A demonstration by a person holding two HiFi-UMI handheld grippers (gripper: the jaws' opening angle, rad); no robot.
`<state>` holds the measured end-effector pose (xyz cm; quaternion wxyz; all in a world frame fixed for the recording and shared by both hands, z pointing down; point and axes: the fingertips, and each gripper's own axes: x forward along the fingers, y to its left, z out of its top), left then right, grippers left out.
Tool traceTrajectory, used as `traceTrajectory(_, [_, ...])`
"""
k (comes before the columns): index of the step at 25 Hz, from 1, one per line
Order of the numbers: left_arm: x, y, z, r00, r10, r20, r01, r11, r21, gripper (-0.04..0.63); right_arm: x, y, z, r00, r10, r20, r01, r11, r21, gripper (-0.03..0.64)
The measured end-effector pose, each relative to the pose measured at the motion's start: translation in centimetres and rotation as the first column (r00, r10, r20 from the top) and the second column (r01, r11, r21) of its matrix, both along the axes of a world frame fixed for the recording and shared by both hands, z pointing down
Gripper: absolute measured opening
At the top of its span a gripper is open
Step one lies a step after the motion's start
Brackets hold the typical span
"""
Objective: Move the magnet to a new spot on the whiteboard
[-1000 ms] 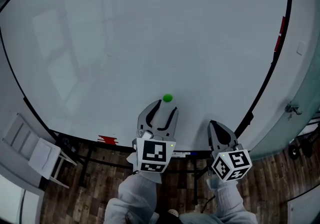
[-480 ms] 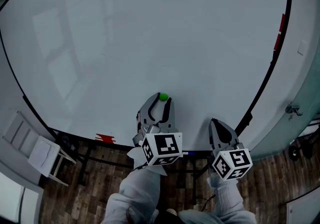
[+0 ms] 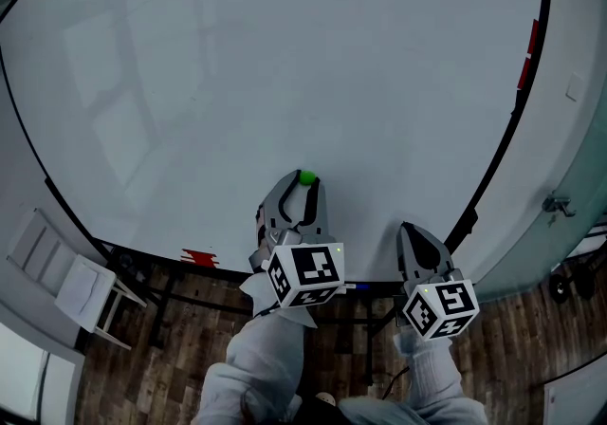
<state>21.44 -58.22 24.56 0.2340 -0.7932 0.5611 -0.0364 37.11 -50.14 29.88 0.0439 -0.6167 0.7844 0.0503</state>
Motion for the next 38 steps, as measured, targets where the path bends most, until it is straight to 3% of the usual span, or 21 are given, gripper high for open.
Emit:
traceTrajectory(9, [-0.7, 2.4, -0.8, 0.999, 0.043, -0.009, -0.043, 0.998, 0.039, 0.123, 0.0, 0.8, 0.3, 1.000, 0.003, 0.006, -0.003, 1.000, -0.003, 0.029])
traceTrajectory(21, [-2.8, 4.8, 2.9, 0.998, 0.057, -0.027, -0.058, 0.998, -0.038, 0.123, -2.6, 2.6, 2.1, 0.998, -0.058, 0.025, 0.058, 0.998, -0.018, 0.029])
traceTrajectory(38, [-7.1, 7.5, 11.4, 0.989, -0.051, -0.140, 0.026, 0.984, -0.174, 0.123, -6.0, 3.3, 7.4, 0.980, -0.198, 0.022, 0.199, 0.978, -0.067, 0.028])
